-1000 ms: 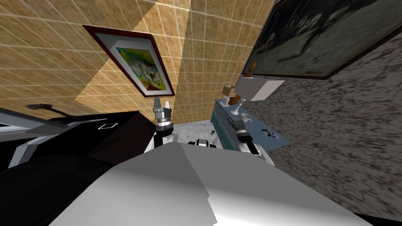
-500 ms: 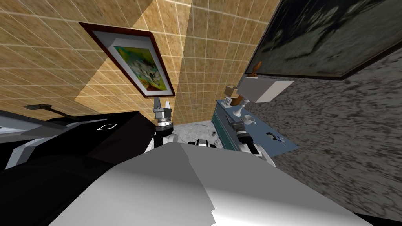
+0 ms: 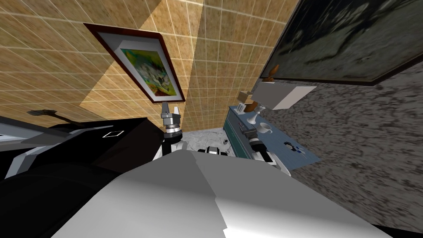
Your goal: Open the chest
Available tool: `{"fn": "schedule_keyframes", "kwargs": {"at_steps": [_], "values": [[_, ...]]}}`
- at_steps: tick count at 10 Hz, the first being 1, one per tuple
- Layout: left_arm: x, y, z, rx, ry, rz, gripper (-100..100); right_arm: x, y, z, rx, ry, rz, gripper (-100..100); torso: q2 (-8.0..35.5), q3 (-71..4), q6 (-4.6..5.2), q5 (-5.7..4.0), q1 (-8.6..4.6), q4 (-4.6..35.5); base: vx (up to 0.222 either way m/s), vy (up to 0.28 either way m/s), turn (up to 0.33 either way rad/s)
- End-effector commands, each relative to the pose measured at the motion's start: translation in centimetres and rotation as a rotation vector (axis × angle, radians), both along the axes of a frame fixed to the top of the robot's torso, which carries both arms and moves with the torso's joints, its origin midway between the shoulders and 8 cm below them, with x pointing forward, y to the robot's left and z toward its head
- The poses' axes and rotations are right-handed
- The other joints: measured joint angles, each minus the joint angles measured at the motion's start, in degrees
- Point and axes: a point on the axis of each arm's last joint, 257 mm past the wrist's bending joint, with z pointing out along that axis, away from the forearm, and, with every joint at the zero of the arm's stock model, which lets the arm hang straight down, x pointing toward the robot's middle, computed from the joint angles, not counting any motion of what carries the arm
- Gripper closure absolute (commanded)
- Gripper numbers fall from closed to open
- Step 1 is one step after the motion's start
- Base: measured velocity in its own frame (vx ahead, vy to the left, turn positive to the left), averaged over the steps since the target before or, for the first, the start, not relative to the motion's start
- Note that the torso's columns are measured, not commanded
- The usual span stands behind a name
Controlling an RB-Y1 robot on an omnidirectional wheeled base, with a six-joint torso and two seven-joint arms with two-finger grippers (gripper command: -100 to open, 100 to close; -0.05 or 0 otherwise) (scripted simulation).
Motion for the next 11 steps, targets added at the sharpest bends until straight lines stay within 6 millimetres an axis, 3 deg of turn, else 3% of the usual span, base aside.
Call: {"fn": "schedule_keyframes", "kwargs": {"at_steps": [1,2,4,5,7,8,10,11], "values": [[0.0,0.0,0.0,0.000,0.000,0.000,0,-0.1,-0.6,-0.8,-0.084,0.013,-0.010,-100,-0.06,-0.05,0.01,0.02,0.03,-0.03,0.035,0.017,-0.002],[0.0,0.0,0.0,0.000,0.000,0.000,0,-0.2,-1.6,-2.2,-0.144,0.049,-0.023,-100,0.03,0.00,0.02,0.01,-0.01,0.00,0.062,0.027,0.041],[0.0,0.0,0.0,0.000,0.000,0.000,0,-0.2,-1.6,-2.2,-0.194,0.043,-0.024,-100,0.00,-0.02,0.01,0.01,0.00,-0.01,0.048,0.020,0.008],[0.0,0.0,0.0,0.000,0.000,0.000,0,-0.4,-2.6,-3.6,-0.250,0.079,-0.035,-100,0.11,0.05,0.02,0.00,-0.04,0.02,0.050,0.022,0.032],[0.0,0.0,0.0,0.000,0.000,0.000,0,-0.4,-2.6,-3.6,-0.302,0.074,-0.034,-100,0.03,0.00,0.01,0.01,0.00,0.00,0.041,0.018,0.008],[0.0,0.0,0.0,0.000,0.000,0.000,0,-0.7,-3.6,-4.9,-0.357,0.109,-0.043,-100,0.08,0.03,0.02,0.00,-0.03,0.01,0.067,0.020,0.023],[0.0,0.0,0.0,0.000,0.000,0.000,0,-0.7,-3.6,-4.9,-0.405,0.104,-0.042,-100,-0.02,-0.03,0.01,0.01,-0.01,-0.02,0.045,0.014,0.011],[0.0,0.0,0.0,0.000,0.000,0.000,0,-1.1,-4.5,-6.1,-0.461,0.138,-0.048,-100,0.10,0.04,0.01,0.00,-0.03,0.02,0.045,0.014,0.027]]}}
